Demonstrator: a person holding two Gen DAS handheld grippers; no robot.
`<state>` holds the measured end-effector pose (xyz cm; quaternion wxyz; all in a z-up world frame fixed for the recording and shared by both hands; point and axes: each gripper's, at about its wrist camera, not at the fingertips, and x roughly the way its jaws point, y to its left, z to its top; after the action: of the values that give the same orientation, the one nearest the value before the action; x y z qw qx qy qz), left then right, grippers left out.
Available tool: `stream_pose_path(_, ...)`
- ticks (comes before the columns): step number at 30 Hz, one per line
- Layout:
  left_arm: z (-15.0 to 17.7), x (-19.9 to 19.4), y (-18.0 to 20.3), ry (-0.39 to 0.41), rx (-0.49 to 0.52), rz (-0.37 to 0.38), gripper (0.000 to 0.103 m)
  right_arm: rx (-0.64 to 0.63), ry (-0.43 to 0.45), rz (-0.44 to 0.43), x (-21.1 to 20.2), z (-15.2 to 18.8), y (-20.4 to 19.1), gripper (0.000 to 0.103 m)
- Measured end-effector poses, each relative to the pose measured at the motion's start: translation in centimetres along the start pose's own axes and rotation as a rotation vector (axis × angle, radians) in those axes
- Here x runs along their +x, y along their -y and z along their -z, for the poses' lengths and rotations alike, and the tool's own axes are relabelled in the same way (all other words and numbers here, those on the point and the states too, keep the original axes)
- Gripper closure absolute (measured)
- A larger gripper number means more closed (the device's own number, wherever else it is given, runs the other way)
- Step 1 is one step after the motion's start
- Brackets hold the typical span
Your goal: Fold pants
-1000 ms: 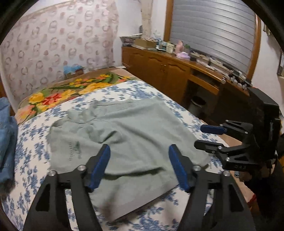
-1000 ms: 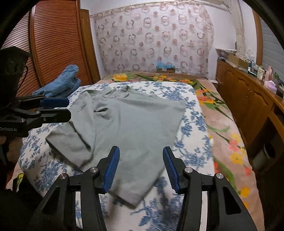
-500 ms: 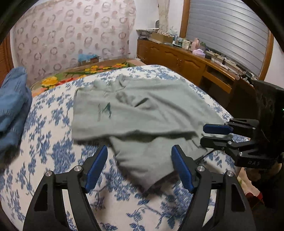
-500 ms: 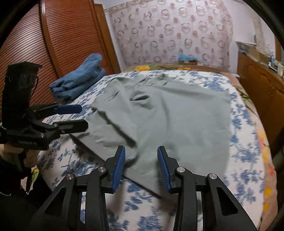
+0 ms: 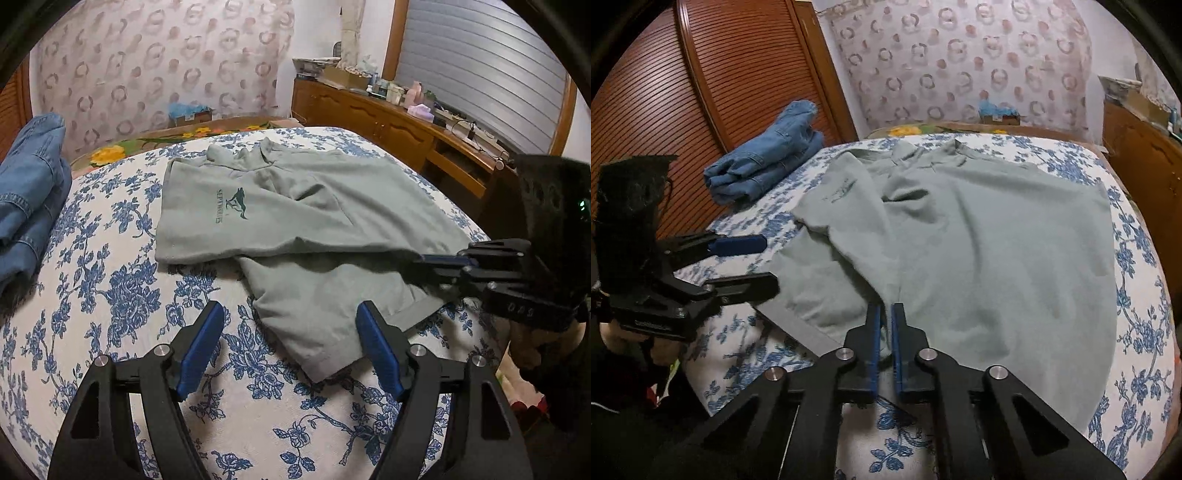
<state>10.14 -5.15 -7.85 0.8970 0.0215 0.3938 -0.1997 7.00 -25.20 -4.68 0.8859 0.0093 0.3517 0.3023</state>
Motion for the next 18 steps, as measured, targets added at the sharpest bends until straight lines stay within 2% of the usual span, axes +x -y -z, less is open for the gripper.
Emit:
stream_pose_path(9,-0.5,-1.2,0.9,0.036,0.010,0.011,0.028,-0.027,0.134,0.084,-4.9,-0.6,0.7,0.101)
stream_pose_path(18,-1.9,-0.5,2.8,0.033,0.053,0.024,0.028,-0.003,0.156,0.155,-8.8,1.3,2.7,0.101)
